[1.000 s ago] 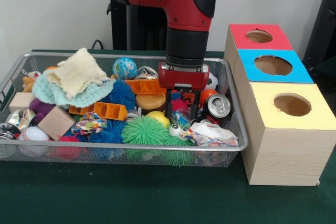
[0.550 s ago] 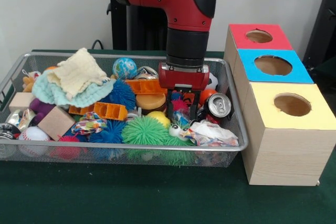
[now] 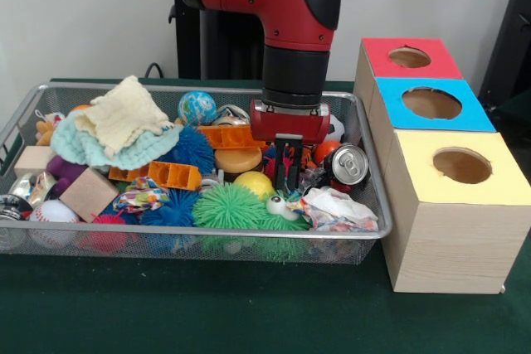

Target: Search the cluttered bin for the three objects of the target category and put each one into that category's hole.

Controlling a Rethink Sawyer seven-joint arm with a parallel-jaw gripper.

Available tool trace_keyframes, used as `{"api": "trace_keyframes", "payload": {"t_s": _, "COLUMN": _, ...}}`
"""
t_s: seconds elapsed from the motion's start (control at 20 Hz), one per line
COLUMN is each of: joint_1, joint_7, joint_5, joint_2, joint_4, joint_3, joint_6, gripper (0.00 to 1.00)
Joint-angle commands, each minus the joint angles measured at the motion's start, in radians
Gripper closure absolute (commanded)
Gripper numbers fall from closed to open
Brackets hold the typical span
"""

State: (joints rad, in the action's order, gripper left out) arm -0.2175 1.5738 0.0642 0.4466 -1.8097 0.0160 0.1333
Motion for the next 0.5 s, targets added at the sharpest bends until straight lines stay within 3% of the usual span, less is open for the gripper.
{"api": "trace_keyframes", "payload": {"t_s": 0.05, "joint_1": -0.024, "joint_7": 0.101, "joint_5": 0.045, "joint_2": -0.034, "joint_4": 0.085, "joint_3": -0.054, "joint_6": -0.030, "gripper": 1.00}}
{"api": "trace_keyframes", "payload": {"t_s": 0.2, "joint_1": -0.023, "joint_7": 0.098, "joint_5": 0.043, "joint_2": 0.000, "joint_4": 0.069, "joint_3": -0.055, "joint_6": -0.055, "gripper": 1.00}}
{"api": "trace_keyframes", "payload": {"t_s": 0.5, "joint_1": -0.022, "joint_7": 0.089, "joint_5": 0.035, "joint_2": 0.133, "joint_4": -0.001, "joint_3": -0.065, "joint_6": -0.157, "gripper": 1.00}}
